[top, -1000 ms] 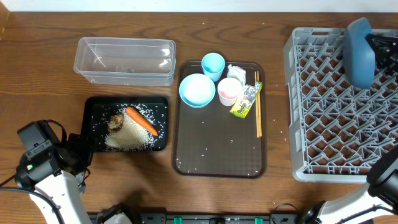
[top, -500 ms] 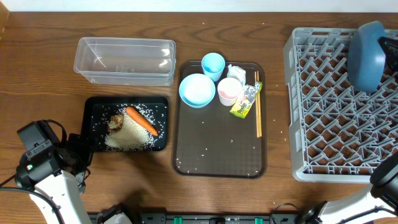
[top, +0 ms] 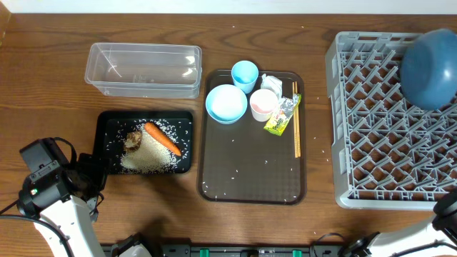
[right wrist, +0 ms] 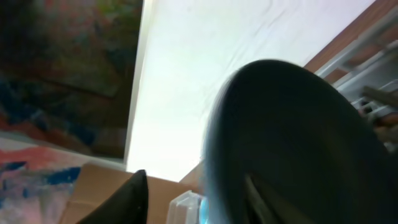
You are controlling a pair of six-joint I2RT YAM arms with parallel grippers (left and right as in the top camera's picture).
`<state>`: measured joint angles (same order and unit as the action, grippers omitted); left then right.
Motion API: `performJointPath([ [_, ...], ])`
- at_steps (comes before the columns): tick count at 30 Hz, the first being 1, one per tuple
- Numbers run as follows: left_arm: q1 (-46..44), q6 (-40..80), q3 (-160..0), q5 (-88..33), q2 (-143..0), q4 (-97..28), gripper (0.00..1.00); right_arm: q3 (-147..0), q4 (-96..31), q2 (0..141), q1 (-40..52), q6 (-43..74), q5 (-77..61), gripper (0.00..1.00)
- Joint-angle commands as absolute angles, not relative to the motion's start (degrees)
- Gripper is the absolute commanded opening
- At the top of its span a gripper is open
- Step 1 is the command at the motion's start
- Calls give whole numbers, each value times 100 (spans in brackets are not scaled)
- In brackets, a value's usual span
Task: Sort waste into correct bins and load items into the dishwasher rack
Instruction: 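Stand the blue plate upright in the rack's back-right slots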
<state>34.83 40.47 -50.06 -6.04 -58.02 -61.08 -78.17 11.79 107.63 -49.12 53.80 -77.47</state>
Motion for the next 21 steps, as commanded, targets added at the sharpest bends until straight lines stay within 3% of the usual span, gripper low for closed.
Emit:
performJointPath([
  [1, 3511, 4012, -4998, -600, -5798, -6121, 98, -7800, 1199, 10672, -4974, 5330, -7787, 47],
  [6, 3511, 4012, -4998, -600, -5798, -6121, 98, -7800, 1199, 10407, -5030, 5332, -7679, 50],
  [18, 3511, 4012, -4998, -600, -5798, -6121, 98, -7811, 1190, 8584, -5024, 5306, -6934, 75],
  [21, 3511, 4012, -4998, -600, -5798, -6121, 98, -7811, 1179, 8226, -5002, 5277, -6921, 76],
])
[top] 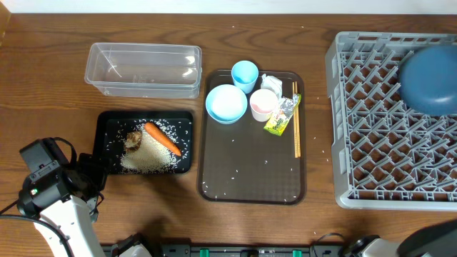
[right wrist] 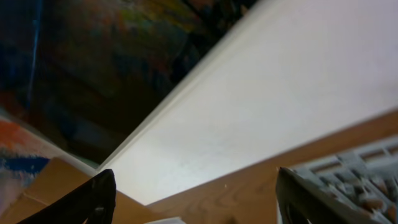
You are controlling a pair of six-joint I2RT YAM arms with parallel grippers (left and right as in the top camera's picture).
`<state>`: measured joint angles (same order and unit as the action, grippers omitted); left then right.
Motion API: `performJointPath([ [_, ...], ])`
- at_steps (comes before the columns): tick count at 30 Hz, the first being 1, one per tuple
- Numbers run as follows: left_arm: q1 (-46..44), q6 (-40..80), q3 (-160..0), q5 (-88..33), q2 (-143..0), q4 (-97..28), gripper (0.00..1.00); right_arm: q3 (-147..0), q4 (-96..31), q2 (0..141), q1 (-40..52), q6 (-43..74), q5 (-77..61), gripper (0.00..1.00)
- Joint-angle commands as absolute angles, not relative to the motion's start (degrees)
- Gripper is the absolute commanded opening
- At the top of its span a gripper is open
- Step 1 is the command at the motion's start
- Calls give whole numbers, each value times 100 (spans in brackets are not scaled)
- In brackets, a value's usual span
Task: Sort waste into correct bins and load items into the dishwasher rack
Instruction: 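Stand the blue plate upright in the rack's back-right slots, then release the plate and move the right gripper left to the pink cup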
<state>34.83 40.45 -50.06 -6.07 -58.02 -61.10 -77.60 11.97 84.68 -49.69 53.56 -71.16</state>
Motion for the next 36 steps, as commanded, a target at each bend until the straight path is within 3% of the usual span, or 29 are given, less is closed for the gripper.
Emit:
performJointPath([
  [1, 3511, 4010, -4998, -600, -5798, -6121, 98, -7811, 1151, 8149, -4978, 5258, -6923, 76],
  [9, 3511, 4012, -4998, -600, -5798, -6121, 98, -7811, 692, 7452, -4399, 4617, -6932, 78],
  [13, 3511, 4012, -4998, -600, -5798, -6121, 98, -7811, -8, 6919, -3839, 4027, -6283, 80],
  [18, 3511, 4012, -4998, -600, -5798, -6121, 98, -7977, -2342, 6200, -2825, 2397, -3273, 88],
  [21, 3511, 4012, -4998, -600, -5798, -6121, 98, -8025, -3155, 6047, -1918, 1594, -1308, 98],
  [23, 3511, 4012, -4998, -600, -5798, -6121, 98, -8025, -3452, 6060, -1398, 1376, -799, 99],
  [36, 3511, 4012, -4998, -600, -5798, -6121, 98, -8025, -3785, 7623, 1557, 526, -1177, 99],
])
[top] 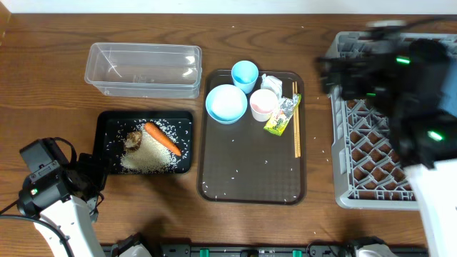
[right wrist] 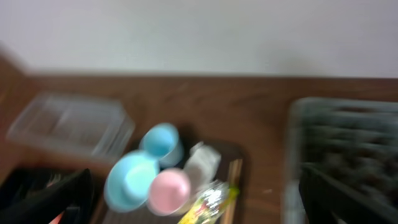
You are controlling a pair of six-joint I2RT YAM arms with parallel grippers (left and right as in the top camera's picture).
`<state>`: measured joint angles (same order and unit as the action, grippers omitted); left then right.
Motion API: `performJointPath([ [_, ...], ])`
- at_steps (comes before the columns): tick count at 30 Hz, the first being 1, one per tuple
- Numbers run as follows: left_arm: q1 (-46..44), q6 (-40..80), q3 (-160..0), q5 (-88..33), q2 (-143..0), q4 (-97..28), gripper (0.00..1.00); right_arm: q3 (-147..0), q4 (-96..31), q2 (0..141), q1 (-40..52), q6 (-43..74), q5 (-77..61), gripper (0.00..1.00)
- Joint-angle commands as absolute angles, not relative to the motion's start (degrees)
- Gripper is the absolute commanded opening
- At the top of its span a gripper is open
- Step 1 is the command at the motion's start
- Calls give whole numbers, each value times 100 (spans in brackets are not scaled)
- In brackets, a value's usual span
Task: Sort waste into correct bins and load items into the dishwasher rack
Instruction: 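Release the plate and move the right gripper left to the pink cup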
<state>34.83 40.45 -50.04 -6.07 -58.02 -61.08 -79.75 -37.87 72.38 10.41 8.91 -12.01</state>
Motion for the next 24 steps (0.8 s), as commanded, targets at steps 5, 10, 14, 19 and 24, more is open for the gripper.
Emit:
performJointPath([
  [5, 3511, 4012, -4998, -600, -5798, -6121, 98, -8025, -3804, 8676, 2311, 987, -198, 99],
  [10, 3511, 4012, -4998, -600, -5798, -6121, 98, -8025, -3557, 9601, 2709, 1153, 587, 99],
  [14, 3511, 4012, -4998, -600, -5798, -6121, 98, -8025, -3570, 10116, 2836, 1391, 561, 99],
  [19, 3511, 4010, -4998, -600, -5798, -6121, 98, -8025, -3636, 10499, 2862, 1581, 554, 99],
  [24, 3511, 4012, -4998, -600, -5798, -6121, 98, -8023, -3599, 10519, 2991, 1579, 554, 99],
])
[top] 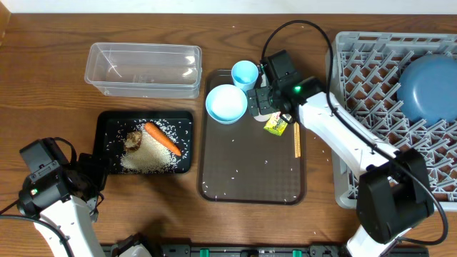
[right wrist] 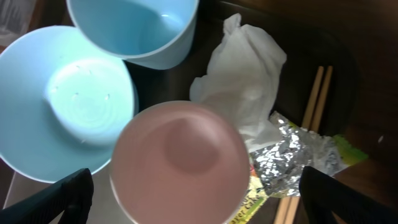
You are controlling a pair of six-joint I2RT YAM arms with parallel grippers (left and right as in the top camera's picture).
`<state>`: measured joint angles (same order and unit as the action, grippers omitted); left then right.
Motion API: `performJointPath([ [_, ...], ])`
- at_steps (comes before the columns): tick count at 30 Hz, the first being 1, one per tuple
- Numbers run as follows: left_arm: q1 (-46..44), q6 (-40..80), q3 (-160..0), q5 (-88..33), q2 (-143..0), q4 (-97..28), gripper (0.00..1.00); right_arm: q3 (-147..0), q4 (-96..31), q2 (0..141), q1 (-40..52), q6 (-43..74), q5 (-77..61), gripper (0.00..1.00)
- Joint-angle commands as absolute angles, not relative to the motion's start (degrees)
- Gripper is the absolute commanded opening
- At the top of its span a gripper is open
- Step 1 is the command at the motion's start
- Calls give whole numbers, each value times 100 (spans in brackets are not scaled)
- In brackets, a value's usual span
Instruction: Sort waste into correct bins and load items into the dishwasher rack
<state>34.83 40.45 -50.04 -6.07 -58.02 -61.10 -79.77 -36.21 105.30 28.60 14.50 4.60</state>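
Observation:
My right gripper [top: 263, 102] is open low over the brown tray [top: 250, 178], its black fingertips [right wrist: 59, 199] standing on either side of the pink cup [right wrist: 183, 165] without touching it. Next to the cup are a light blue bowl [top: 226, 103], a light blue cup [top: 244, 73], a crumpled white napkin [right wrist: 239, 81], a foil snack wrapper [top: 276, 126] and chopsticks [top: 296, 139]. A dark blue bowl [top: 428, 80] lies in the grey dishwasher rack [top: 371, 153]. My left arm [top: 50, 189] rests at the lower left; its jaws are not clear.
A clear plastic bin [top: 143, 69] stands at the back left. In front of it a black tray [top: 107, 150] holds rice, a carrot [top: 163, 138] and a brown scrap. Rice grains are scattered on the brown tray.
My right arm was blurred over the rack's left side, seeing the tray from afar. Now its open gripper is down around the pink cup on the tray. The left arm is unchanged.
At first my right gripper held the dark blue bowl over the rack's far right corner. Then the bowl lay in the rack and the gripper was open and free of it. Afterwards the arm was over the rack's left side, and now it brackets the pink cup.

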Motion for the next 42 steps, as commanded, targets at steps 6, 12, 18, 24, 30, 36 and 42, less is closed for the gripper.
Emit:
performJointPath([
  [6, 3511, 4012, -4998, -600, -5798, -6121, 98, -8012, -3671, 10615, 3100, 1581, 558, 99],
  [12, 3511, 4012, -4998, -600, -5798, -6121, 98, -8012, -3642, 10809, 3127, 1588, 589, 99],
  [18, 3511, 4012, -4998, -600, -5798, -6121, 98, -8014, -3664, 10842, 3120, 1671, 1144, 99],
  [24, 3511, 4012, -4998, -600, -5798, -6121, 98, -8020, -3647, 10551, 3120, 1820, 733, 99],
  [30, 3511, 4012, -4998, -600, -5798, -6121, 98, -8020, -3621, 9749, 3085, 1824, 143, 99],
  [36, 3511, 4012, -4998, -600, -5798, -6121, 98, -8020, -3933, 8672, 2727, 1949, 266, 99],
  [42, 3511, 4012, -4998, -600, -5798, -6121, 98, -8020, -4722, 8018, 1658, 2268, 941, 99],
])
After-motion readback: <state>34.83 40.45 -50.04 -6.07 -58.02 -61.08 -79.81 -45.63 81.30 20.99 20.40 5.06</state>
